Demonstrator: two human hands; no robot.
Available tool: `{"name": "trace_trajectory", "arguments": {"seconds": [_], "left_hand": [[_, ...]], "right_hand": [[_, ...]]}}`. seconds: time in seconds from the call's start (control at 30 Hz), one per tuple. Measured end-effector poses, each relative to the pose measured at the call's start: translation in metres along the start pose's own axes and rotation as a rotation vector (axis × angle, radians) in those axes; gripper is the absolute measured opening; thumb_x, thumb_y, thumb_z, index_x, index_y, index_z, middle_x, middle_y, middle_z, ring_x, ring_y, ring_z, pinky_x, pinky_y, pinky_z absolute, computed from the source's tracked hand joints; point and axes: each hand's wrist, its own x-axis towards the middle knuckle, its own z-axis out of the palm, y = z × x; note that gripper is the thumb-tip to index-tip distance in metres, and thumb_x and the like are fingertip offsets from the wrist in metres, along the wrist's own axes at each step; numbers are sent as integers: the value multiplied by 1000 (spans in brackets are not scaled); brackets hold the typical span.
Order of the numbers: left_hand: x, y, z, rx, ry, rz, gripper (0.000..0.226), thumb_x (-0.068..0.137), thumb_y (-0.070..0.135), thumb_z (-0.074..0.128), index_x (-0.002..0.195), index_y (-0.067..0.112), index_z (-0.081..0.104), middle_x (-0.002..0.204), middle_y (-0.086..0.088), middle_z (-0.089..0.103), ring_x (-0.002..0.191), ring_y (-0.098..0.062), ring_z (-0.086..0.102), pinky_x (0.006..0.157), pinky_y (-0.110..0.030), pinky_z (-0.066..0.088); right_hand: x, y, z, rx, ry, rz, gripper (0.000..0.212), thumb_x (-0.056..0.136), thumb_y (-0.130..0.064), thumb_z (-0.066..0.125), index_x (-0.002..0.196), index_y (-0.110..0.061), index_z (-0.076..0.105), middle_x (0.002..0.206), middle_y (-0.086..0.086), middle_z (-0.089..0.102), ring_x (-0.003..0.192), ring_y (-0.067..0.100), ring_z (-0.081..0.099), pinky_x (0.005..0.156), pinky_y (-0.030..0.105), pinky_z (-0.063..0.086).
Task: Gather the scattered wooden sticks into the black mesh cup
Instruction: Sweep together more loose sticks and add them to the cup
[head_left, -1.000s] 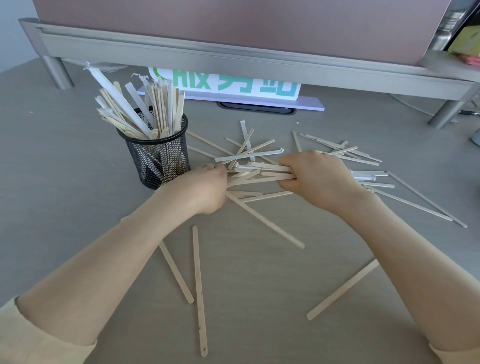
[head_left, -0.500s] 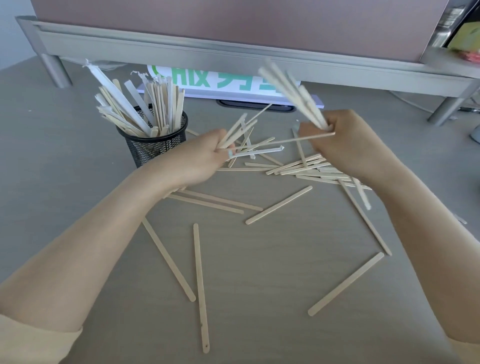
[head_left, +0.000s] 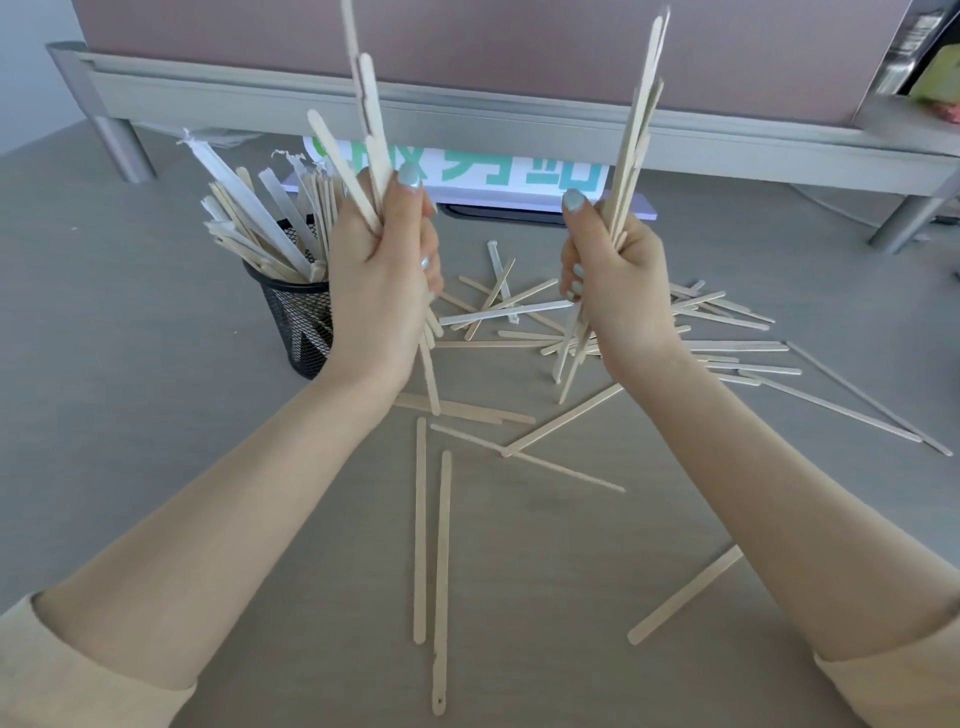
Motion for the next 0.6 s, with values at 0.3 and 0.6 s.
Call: {"name": "trace_trajectory", "arguments": {"seconds": [0.3, 0.6], "left_hand": [[-13, -20, 2, 136, -63, 109, 30, 93, 16, 49, 65, 23, 41, 43, 11, 41, 44, -5, 38, 48, -20, 35], [-20, -12, 6, 179, -114, 164, 29, 87, 29, 56, 63, 20, 42, 46, 9, 37, 46, -10, 34, 48, -22, 33]], "right_hand": [[-3, 9, -1, -74, -14, 18, 34, 86, -14, 54, 58, -17, 34, 56, 3, 30, 56, 18, 25, 51, 29, 27], [-2, 7, -7, -301, -37, -25, 42, 86, -20, 54, 63, 11, 39, 63, 11, 30, 60, 21, 25, 55, 28, 25]]}}
